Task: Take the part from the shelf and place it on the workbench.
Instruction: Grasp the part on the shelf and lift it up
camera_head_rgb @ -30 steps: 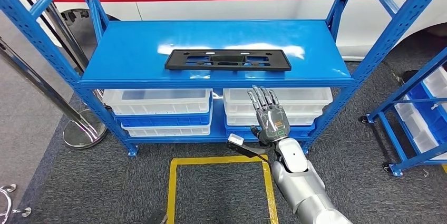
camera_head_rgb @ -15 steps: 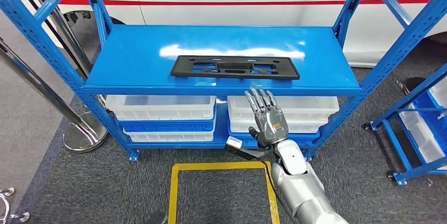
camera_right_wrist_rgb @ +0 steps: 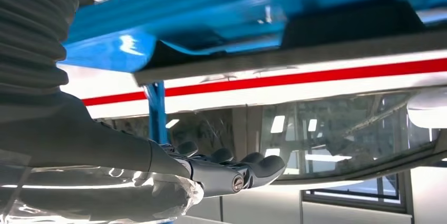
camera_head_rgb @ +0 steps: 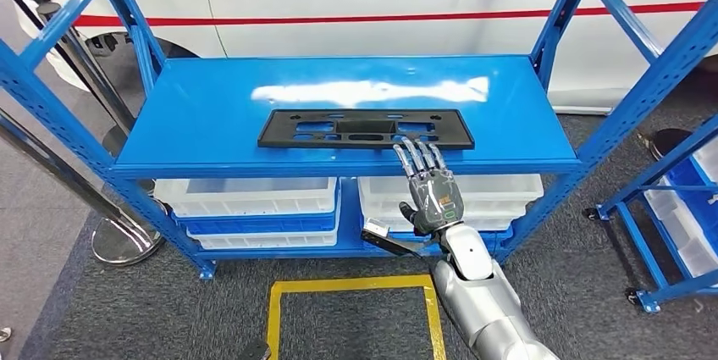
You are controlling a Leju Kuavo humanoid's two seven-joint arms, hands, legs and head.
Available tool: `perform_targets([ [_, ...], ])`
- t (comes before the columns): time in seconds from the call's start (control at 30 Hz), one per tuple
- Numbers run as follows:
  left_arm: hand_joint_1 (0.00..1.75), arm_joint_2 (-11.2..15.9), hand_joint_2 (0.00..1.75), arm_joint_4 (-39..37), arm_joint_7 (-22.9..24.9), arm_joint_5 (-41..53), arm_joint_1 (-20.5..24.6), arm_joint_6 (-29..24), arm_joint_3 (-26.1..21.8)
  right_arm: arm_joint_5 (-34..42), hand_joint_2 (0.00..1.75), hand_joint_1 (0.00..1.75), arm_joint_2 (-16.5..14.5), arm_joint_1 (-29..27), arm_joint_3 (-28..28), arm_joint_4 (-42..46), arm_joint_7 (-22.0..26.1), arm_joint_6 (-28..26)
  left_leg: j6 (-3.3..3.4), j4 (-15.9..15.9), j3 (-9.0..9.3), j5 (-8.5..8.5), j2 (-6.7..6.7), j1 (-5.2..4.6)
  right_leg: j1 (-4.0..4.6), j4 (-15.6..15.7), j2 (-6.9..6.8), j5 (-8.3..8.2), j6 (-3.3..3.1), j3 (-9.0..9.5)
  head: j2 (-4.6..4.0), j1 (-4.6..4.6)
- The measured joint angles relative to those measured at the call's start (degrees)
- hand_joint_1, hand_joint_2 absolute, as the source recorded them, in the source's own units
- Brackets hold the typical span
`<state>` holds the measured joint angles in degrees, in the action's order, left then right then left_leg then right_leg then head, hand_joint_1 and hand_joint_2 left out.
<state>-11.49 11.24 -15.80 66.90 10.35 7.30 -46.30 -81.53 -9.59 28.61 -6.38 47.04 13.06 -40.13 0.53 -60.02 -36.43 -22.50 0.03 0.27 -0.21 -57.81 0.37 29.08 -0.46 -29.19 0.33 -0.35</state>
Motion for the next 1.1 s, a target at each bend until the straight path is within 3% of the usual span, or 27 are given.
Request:
perform_targets([
  [0.1,0.00,0.03,0.00,0.00,0.02,0.00,0.14,-0.05,0.07,0.08,1.75,0.00,-0.11,0.11,0.00,0.20,0.21,-0.04,1.09,1.45,1.14,-1.39,-0.14,-0.21,0.02,-0.16,-0.04,0.31,0.86,0.39,0.00,-0.02],
  [0.17,0.00,0.06,0.00,0.01,0.02,0.00,0.14,-0.13,0.09,0.31,1.75,0.00,-0.13,0.21,0.03,0.48,0.59,-0.05,1.86,1.99,2.08,-1.86,-0.25,-0.08,-0.07,-2.50,-0.08,0.41,1.34,-0.50,0.00,0.00],
  [0.2,0.00,0.05,0.00,0.01,0.02,0.00,0.19,-0.15,0.11,0.45,1.75,0.00,-0.14,0.29,0.09,0.62,0.78,-0.05,2.16,2.19,2.65,-2.13,-0.27,0.03,-0.14,-5.03,-0.10,0.86,1.56,-1.95,0.00,0.01],
  [0.3,0.00,0.03,0.00,-0.01,0.03,0.00,0.16,-0.19,0.19,0.61,1.75,0.00,-0.14,0.07,0.44,0.74,1.12,-0.04,2.54,2.34,4.15,-3.40,-0.29,0.03,-0.28,-15.11,-0.14,4.08,2.16,-9.40,0.00,0.02],
  [0.33,0.00,0.03,0.00,-0.01,0.04,0.00,0.06,-0.21,0.20,0.60,1.75,0.00,-0.14,-0.13,0.53,0.74,1.18,-0.04,2.53,2.33,4.78,-3.92,-0.33,0.01,-0.30,-16.69,-0.14,4.51,2.22,-11.39,0.00,0.02],
  [0.37,0.00,0.03,0.00,-0.01,0.04,0.00,-0.02,-0.22,0.20,0.60,1.75,0.00,-0.14,-0.26,0.58,0.75,1.22,-0.04,2.49,2.33,5.52,-4.48,-0.37,0.01,-0.30,-16.25,-0.15,3.80,2.18,-12.42,0.00,0.02],
  [0.4,0.00,0.01,0.00,-0.01,0.04,0.01,-0.06,-0.23,0.21,0.60,1.75,0.00,-0.14,-0.33,0.63,0.80,1.25,-0.04,2.41,2.33,6.37,-5.08,-0.40,0.00,-0.26,-13.86,-0.16,1.81,2.00,-12.46,0.00,0.02],
  [0.47,0.00,-0.09,0.00,-0.01,0.05,0.02,-0.09,-0.23,0.25,0.60,1.75,0.00,-0.14,-0.33,0.79,0.95,1.28,-0.03,2.08,2.35,7.88,-6.38,-0.44,-0.03,0.07,-6.08,-0.24,-4.48,1.31,-11.00,0.00,0.01],
  [0.5,0.00,-0.15,0.00,-0.02,0.06,0.02,-0.05,-0.23,0.26,0.58,1.75,0.00,-0.15,-0.33,0.88,1.02,1.29,-0.02,1.79,2.41,8.35,-6.95,-0.47,-0.05,0.32,-3.03,-0.30,-6.68,0.92,-10.31,0.00,0.03],
  [0.53,0.00,-0.20,0.00,-0.02,0.08,0.01,-0.01,-0.24,0.27,0.56,1.75,0.00,-0.17,-0.36,0.96,1.10,1.31,-0.02,1.44,2.62,8.58,-7.39,-0.50,-0.07,0.58,-1.21,-0.35,-8.02,0.52,-9.96,0.00,0.05],
  [0.63,0.00,-0.24,0.00,-0.02,0.11,-0.02,0.07,-0.26,0.30,0.50,1.75,0.00,-0.31,-0.35,1.03,1.46,1.36,-0.03,0.39,1.99,9.10,-7.25,-0.45,-0.19,0.57,0.03,-0.18,-7.76,-0.58,-8.87,0.00,0.06],
  [0.7,0.00,-0.24,0.00,-0.01,0.10,0.00,0.16,-0.26,0.33,0.50,1.75,0.00,-0.46,-0.23,1.04,1.63,1.36,-0.03,0.01,-2.17,7.48,-7.37,-0.39,-0.16,0.22,0.53,-0.06,-7.11,-1.25,-7.41,0.00,0.01],
  [0.8,0.00,-0.24,0.00,-0.01,0.10,0.01,0.17,-0.26,0.36,0.46,1.75,0.00,-0.62,-0.29,1.05,1.68,1.36,-0.02,-0.57,-11.99,0.84,-11.46,-0.37,0.05,0.26,0.67,-0.03,-5.55,-1.69,-5.62,0.00,-0.03],
  [0.83,0.00,-0.23,0.00,-0.01,0.10,0.01,0.08,-0.26,0.37,0.44,1.75,0.00,-0.62,-0.39,1.05,1.68,1.36,-0.02,-0.72,-13.54,-0.94,-12.85,-0.37,0.07,0.30,0.64,0.02,-4.98,-1.69,-4.97,0.00,-0.03],
  [0.87,0.00,-0.21,0.00,-0.01,0.11,0.01,-0.02,-0.26,0.37,0.43,1.75,0.00,-0.62,-0.47,1.05,1.68,1.36,-0.02,-0.78,-13.38,-1.95,-13.15,-0.37,0.08,0.35,0.61,0.09,-4.38,-1.65,-4.24,0.00,-0.03],
  [0.9,0.00,-0.19,0.00,-0.01,0.12,0.01,-0.07,-0.26,0.38,0.42,1.75,0.00,-0.62,-0.52,1.05,1.68,1.37,-0.02,-0.72,-11.40,-2.13,-11.93,-0.36,0.09,0.39,0.55,0.15,-3.71,-1.58,-3.38,0.00,-0.03],
  [0.97,0.00,-0.15,0.00,-0.01,0.12,-0.01,-0.11,-0.26,0.38,0.42,1.75,0.00,-0.66,-0.54,1.06,1.67,1.46,-0.02,-0.32,-4.12,-1.11,-5.56,-0.36,0.04,0.52,0.35,0.19,-2.35,-1.32,-1.74,0.00,-0.01],
  [1.03,0.00,-0.11,0.00,-0.01,0.13,-0.02,-0.06,-0.27,0.38,0.40,1.75,0.00,-0.80,-0.62,1.13,1.67,1.61,-0.01,0.37,0.92,-0.30,-0.83,-0.35,-0.20,0.65,0.07,0.32,-1.23,-0.79,-1.01,0.00,0.02],
  [1.07,0.00,-0.09,0.00,-0.01,0.15,-0.02,-0.09,-0.29,0.39,0.39,1.75,0.00,-0.89,-0.66,1.18,1.69,1.69,-0.01,0.73,1.78,-0.22,-0.04,-0.35,-0.32,0.66,-0.20,0.40,-0.92,-0.48,-0.93,0.00,0.03],
  [1.1,0.00,-0.08,0.00,-0.01,0.17,-0.02,-0.08,-0.32,0.40,0.39,1.75,0.00,-0.97,-0.70,1.22,1.78,1.78,-0.02,1.05,1.86,0.05,-0.29,-0.36,-0.40,0.66,-0.38,0.48,-0.77,-0.15,-0.90,0.00,0.03],
])
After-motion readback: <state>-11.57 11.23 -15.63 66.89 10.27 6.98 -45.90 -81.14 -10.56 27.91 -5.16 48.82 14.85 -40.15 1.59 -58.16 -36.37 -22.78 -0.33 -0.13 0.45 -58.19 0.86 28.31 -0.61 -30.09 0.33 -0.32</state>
